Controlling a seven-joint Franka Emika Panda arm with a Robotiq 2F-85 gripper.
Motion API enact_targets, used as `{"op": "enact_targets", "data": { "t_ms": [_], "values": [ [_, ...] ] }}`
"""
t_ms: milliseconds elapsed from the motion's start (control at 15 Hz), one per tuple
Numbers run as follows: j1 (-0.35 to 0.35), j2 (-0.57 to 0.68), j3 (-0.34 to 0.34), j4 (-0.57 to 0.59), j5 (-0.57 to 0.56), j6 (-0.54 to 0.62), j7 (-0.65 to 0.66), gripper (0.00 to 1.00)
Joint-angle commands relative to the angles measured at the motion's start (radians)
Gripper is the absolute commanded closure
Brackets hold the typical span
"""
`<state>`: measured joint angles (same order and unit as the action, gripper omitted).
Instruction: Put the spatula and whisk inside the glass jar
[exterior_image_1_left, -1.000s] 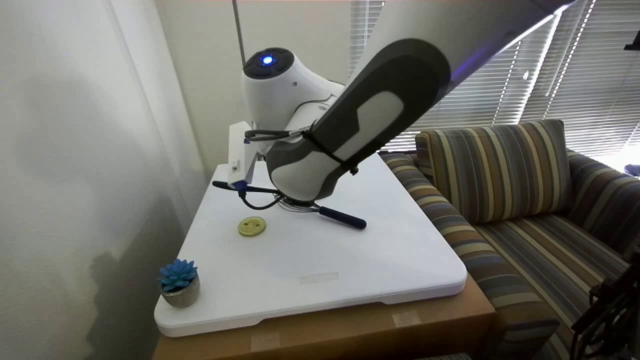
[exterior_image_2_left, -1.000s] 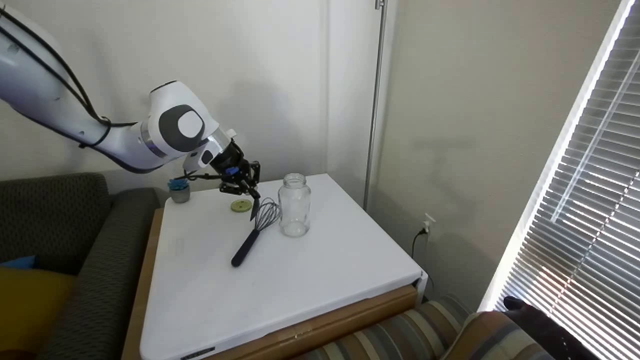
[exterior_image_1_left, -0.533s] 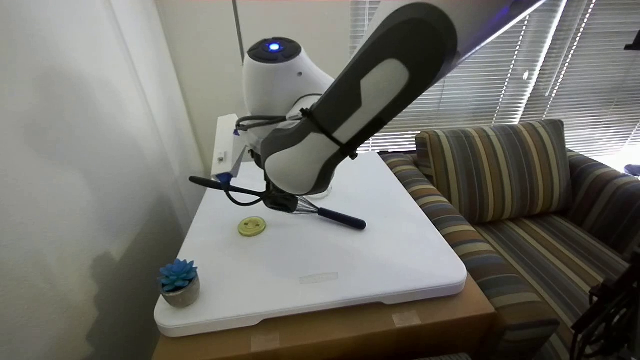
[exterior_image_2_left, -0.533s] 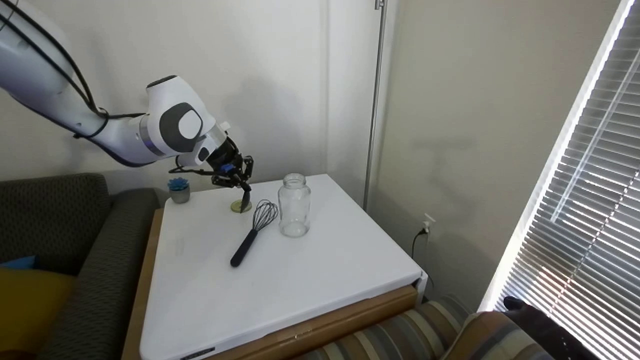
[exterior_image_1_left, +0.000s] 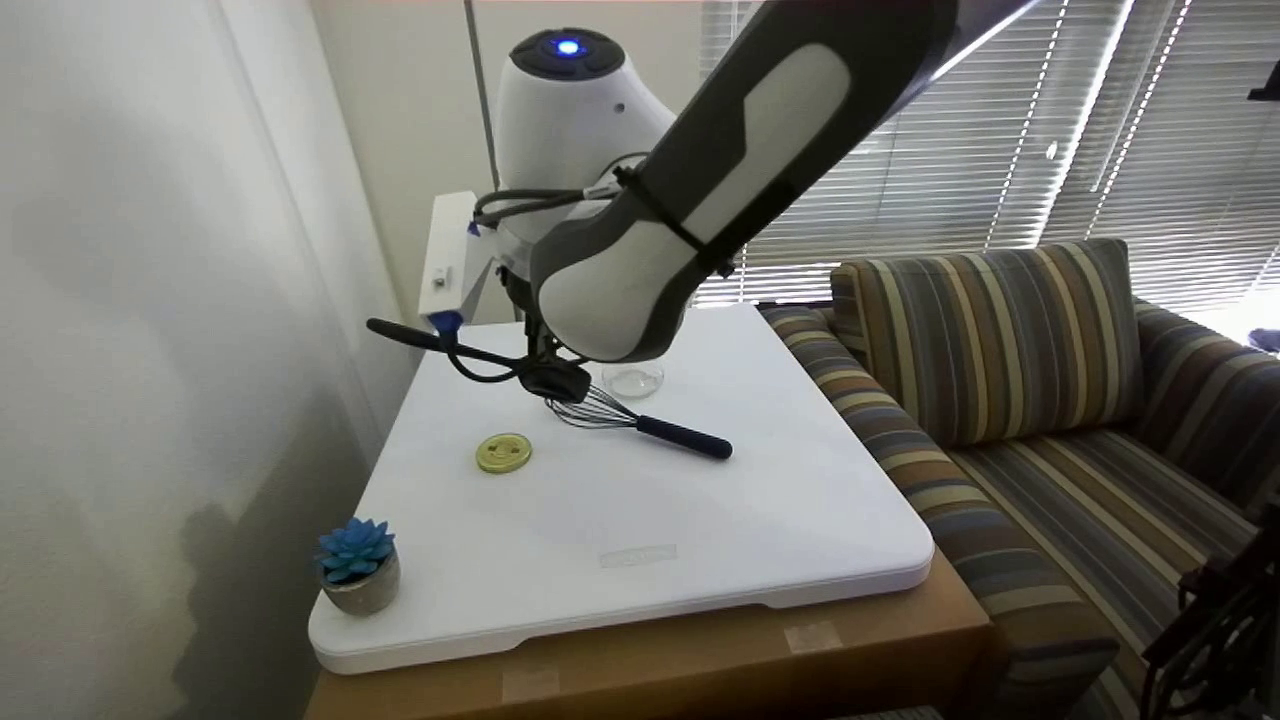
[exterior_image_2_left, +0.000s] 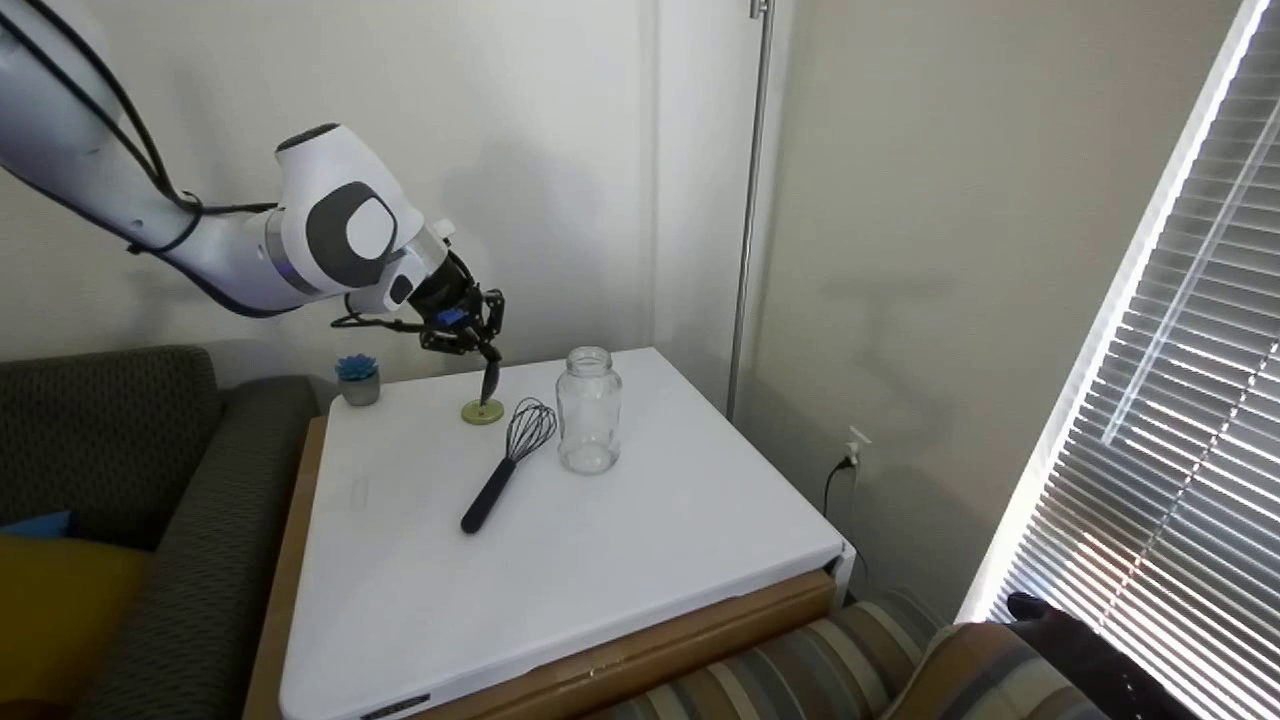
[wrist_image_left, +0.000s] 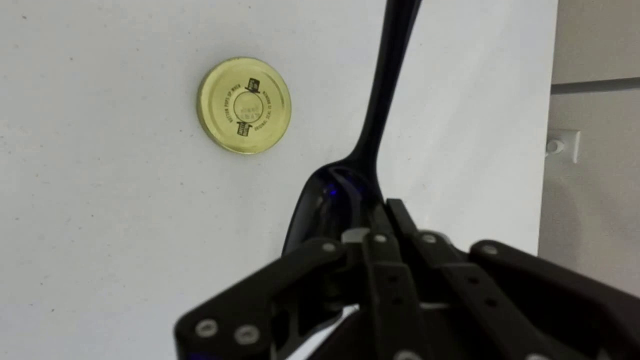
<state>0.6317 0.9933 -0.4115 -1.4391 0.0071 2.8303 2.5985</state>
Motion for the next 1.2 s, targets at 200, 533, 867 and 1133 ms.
{"op": "enact_targets", "data": {
  "t_ms": [200, 533, 867, 1133],
  "values": [
    [0.094, -0.074, -0.145, -0.045, 0.007, -0.004, 0.000, 0.99],
    [0.172, -0.030, -0.331, 0.062, 0.005, -0.085, 0.000, 0.99],
    [0.199, 0.045, -0.492, 0.189, 0.013, -0.297, 0.000, 0.99],
    [0.175, 0.095, -0.549, 0.289, 0.005, -0.511, 0.000, 0.99]
  ]
}}
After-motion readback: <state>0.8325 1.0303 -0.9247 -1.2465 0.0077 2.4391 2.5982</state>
